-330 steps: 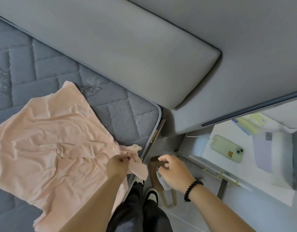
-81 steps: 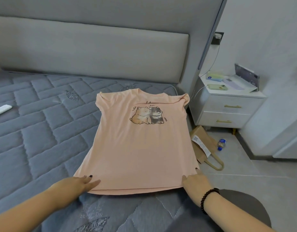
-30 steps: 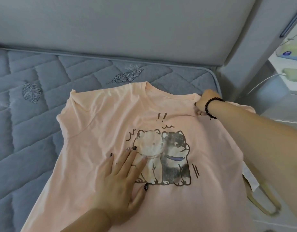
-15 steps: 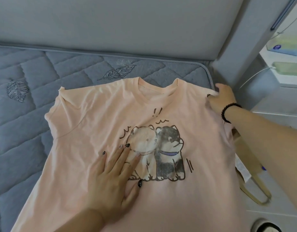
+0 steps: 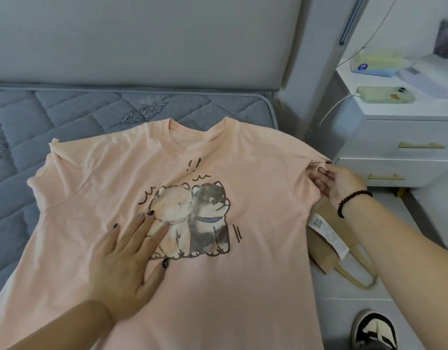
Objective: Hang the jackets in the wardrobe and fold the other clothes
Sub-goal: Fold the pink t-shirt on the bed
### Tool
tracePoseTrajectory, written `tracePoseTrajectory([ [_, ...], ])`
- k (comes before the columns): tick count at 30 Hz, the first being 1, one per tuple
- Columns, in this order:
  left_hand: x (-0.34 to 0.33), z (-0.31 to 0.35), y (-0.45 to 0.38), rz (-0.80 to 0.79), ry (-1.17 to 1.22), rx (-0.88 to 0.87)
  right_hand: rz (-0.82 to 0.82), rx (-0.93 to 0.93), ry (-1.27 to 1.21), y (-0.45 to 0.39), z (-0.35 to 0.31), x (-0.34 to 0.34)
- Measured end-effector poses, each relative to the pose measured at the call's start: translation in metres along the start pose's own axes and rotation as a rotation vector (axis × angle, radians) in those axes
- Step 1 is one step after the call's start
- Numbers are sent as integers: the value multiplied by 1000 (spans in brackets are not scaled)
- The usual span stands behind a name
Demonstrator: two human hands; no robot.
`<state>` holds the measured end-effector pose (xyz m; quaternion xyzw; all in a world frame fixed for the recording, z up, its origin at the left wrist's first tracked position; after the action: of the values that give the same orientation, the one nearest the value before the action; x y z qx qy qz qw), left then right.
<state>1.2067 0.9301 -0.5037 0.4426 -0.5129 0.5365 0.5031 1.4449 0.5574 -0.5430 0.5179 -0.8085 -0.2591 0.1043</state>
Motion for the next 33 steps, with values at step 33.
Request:
tracePoseTrajectory([
  [33, 6, 196, -237, 75, 195, -162, -121, -236, -418, 63, 114, 10],
])
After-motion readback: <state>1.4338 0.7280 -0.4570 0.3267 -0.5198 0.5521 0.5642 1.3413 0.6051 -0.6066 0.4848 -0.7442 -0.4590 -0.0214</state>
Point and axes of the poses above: each hand's wrist, its own y-axis away from the middle knuckle, its own x-axis out of the back of the hand, z = x × y, the point moved 10 cm from there along -y, towards the middle knuckle, and after that the axes turned 8 degrees about z, right-handed, at the moved point
